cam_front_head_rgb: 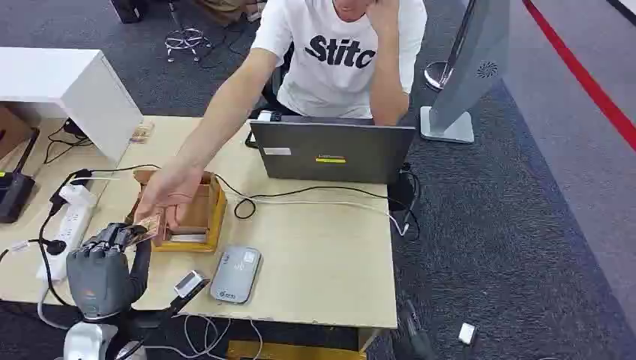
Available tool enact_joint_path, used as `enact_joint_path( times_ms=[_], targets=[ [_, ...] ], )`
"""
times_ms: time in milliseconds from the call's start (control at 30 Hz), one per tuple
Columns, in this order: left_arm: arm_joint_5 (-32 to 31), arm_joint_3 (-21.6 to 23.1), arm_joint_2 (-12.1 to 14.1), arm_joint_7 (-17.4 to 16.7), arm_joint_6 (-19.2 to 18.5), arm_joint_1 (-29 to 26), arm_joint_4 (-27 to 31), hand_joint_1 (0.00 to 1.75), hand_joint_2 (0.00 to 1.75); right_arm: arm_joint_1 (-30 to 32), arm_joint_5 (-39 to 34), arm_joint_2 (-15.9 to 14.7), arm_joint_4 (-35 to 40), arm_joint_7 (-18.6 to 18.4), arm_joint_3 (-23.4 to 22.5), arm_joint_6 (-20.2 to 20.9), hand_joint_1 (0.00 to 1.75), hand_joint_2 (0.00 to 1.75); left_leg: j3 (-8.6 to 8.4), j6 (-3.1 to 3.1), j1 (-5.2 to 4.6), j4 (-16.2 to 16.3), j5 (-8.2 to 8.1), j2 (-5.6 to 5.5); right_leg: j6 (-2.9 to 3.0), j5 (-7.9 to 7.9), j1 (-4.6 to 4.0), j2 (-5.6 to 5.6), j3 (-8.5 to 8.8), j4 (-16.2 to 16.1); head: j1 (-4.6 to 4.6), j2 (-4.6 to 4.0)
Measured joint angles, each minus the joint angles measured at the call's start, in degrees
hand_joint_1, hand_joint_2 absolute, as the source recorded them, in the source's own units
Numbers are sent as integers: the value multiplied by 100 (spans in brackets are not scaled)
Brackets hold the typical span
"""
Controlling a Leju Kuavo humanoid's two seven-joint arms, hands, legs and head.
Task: Pass the card to the sensor for recognition and then transmit it.
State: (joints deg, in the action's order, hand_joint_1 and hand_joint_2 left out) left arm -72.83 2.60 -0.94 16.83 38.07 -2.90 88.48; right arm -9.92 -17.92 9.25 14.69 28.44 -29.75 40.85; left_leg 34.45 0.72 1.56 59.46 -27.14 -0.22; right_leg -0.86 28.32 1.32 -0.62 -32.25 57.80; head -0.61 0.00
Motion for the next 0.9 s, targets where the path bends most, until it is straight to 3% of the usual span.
enact_joint_path(
  times_ms=[333, 467, 600, 800, 900],
  targets=[
    [72, -2, -74, 266, -22, -3, 50, 175, 175, 0, -2, 0, 0, 6, 2, 0, 0, 175, 1, 0, 0, 0, 0, 0, 0, 0, 0, 0, 0, 0, -2, 0],
    [-280, 0, -57, 358, -239, 0, -57, 175, 175, 0, 0, 0, 0, 15, 4, 2, 0, 175, 0, 0, 0, 0, 0, 0, 0, 0, 0, 0, -1, 0, -2, 0],
    [-562, 70, 26, 345, -591, 6, -468, 175, 175, 0, 0, 0, 0, 11, 11, 4, 0, 175, 0, 0, 0, 0, 0, 1, 0, 0, 0, -1, -2, 0, -2, 0],
    [-686, 253, 234, 2, -1370, 120, -1490, 175, 175, -7, 9, 0, 0, -24, 24, 11, 0, 175, 1, 0, 0, -1, -1, 11, 0, 0, 0, -9, -5, 0, -2, 0],
    [-667, 315, 319, -74, -1565, 220, -1957, 175, 175, -10, 15, 0, 0, -39, 28, 11, 0, 175, 0, 0, 0, -1, -1, 16, 0, 0, 0, -15, -6, 0, -2, 0]
  ],
)
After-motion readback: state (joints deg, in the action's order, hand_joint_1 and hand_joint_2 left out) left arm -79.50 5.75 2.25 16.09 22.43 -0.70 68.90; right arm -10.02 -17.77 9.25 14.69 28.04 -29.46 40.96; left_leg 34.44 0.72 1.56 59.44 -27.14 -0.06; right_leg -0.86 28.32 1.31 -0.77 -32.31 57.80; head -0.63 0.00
